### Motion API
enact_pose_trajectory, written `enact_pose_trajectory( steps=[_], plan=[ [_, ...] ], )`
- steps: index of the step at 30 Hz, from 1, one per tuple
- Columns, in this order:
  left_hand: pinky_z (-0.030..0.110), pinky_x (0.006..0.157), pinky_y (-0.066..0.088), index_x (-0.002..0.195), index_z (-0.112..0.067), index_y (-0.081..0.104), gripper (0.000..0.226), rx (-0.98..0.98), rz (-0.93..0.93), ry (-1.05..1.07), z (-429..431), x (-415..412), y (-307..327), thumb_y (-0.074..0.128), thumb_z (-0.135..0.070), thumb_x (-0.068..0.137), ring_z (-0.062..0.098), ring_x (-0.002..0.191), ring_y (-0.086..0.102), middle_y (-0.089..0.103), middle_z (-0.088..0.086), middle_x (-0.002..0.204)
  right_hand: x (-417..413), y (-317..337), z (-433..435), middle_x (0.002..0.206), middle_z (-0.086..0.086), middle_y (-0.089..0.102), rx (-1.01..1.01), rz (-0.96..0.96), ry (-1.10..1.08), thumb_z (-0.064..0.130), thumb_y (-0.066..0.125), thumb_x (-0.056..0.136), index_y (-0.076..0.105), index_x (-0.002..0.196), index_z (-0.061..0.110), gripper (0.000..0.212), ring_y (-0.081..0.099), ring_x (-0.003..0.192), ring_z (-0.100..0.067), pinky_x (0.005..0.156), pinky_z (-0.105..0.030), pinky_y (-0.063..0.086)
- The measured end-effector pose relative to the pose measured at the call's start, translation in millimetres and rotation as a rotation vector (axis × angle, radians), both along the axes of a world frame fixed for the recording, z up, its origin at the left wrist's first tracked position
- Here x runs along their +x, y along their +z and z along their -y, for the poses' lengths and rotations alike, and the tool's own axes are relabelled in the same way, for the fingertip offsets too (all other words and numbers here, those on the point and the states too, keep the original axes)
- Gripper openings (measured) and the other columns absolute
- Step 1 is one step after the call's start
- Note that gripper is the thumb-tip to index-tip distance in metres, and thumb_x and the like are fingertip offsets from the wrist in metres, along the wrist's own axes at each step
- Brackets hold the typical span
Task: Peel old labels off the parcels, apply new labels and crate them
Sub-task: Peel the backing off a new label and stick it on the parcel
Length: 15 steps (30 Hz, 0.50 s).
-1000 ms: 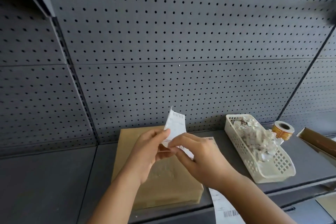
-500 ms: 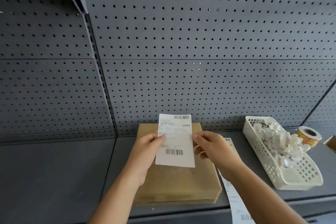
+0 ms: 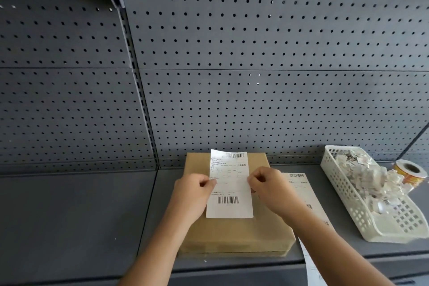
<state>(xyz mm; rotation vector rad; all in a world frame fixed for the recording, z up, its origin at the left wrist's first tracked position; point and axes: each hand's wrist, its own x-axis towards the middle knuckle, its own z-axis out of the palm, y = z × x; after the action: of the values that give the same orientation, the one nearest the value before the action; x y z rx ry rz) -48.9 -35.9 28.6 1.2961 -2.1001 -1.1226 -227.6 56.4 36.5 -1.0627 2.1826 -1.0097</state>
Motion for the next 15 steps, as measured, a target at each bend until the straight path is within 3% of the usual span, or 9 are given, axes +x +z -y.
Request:
enact_pose_trajectory(
  steps=[2,4,6,8,10,15],
  plan=[
    [0.017,0.043,0.024,0.081,0.001,0.069,0.038,-0.035,0.039,0.017,1.5,-2.4,-2.1,0.058,-0.030,0.101,0.008,0.044,0.038,0.069,-0.001,0.064,-0.6,-2.2,3.6,0.078,0.003,0.068,0.021,-0.076,-0.001,0.025,0.056,0.095,0.062,0.081,0.017,0.017,0.057,0.063,-0.013,0.056,-0.023,0.044],
    [0.016,0.043,0.033,0.080,-0.004,0.072,0.032,-0.065,0.071,0.003,2.5,-5.7,-3.9,0.061,-0.027,0.100,0.005,0.049,0.048,0.070,-0.006,0.068,-1.6,-4.9,6.5,0.071,0.004,0.062,0.033,-0.134,-0.002,0.024,0.057,0.094,0.059,0.079,0.016,0.018,0.049,0.056,-0.010,0.050,-0.020,0.037],
    [0.012,0.052,0.044,0.098,-0.019,0.075,0.014,-0.070,0.079,0.006,3.3,-8.0,-4.6,0.065,-0.027,0.098,0.000,0.072,0.062,0.073,-0.010,0.086,-2.7,-7.7,8.1,0.067,0.006,0.058,0.047,-0.164,-0.007,0.024,0.057,0.094,0.057,0.077,0.015,0.018,0.047,0.055,-0.009,0.048,-0.020,0.035],
    [0.016,0.060,0.047,0.106,-0.027,0.069,0.012,-0.084,0.111,0.027,4.5,-9.4,-6.2,0.068,-0.030,0.095,0.002,0.082,0.062,0.068,-0.012,0.086,-3.3,-11.1,9.7,0.067,0.005,0.059,0.060,-0.190,-0.008,0.023,0.057,0.093,0.058,0.078,0.014,0.018,0.049,0.055,-0.010,0.048,-0.022,0.037],
    [0.022,0.062,0.048,0.105,-0.028,0.060,0.016,-0.107,0.142,0.040,5.6,-10.3,-8.7,0.071,-0.031,0.093,0.002,0.081,0.060,0.064,-0.011,0.083,-2.3,-13.4,10.7,0.070,0.004,0.062,0.069,-0.214,-0.010,0.022,0.057,0.092,0.060,0.080,0.012,0.016,0.051,0.057,-0.011,0.051,-0.023,0.040],
    [0.016,0.053,0.037,0.107,-0.027,0.051,0.026,-0.154,0.187,0.035,6.1,-12.4,-10.3,0.072,-0.030,0.093,-0.003,0.073,0.055,0.060,-0.010,0.084,0.0,-14.7,9.9,0.075,-0.002,0.066,0.124,-0.277,-0.008,0.019,0.055,0.090,0.061,0.084,0.010,0.013,0.054,0.060,-0.015,0.050,-0.025,0.041]
  ],
)
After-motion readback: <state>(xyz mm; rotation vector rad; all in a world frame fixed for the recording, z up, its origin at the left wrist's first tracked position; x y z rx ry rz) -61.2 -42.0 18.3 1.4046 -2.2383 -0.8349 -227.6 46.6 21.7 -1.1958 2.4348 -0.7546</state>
